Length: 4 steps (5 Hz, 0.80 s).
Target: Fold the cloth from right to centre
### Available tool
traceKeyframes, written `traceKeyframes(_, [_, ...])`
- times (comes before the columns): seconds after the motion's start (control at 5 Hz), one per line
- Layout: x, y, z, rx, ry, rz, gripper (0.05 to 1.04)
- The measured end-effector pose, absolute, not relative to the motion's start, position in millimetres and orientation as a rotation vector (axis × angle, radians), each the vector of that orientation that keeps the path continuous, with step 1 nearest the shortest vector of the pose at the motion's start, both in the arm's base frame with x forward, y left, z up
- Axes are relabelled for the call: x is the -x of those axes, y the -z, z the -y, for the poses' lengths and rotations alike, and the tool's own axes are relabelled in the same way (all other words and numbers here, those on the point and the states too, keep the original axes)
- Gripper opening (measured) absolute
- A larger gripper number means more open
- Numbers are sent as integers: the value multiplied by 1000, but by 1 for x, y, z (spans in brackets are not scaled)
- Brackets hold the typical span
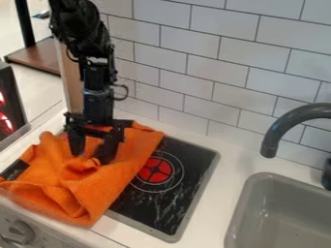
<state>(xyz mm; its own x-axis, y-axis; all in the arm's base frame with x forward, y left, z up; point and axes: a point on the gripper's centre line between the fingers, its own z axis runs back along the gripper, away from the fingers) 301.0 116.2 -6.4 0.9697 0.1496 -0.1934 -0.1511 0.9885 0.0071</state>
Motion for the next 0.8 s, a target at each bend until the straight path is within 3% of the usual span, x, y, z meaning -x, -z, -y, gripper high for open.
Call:
traceKeyframes(0.6, [-304, -79, -110, -31, -165, -31, 999])
traceKeyframes(0.8, [-303, -80, -110, -32, -162, -30, 999])
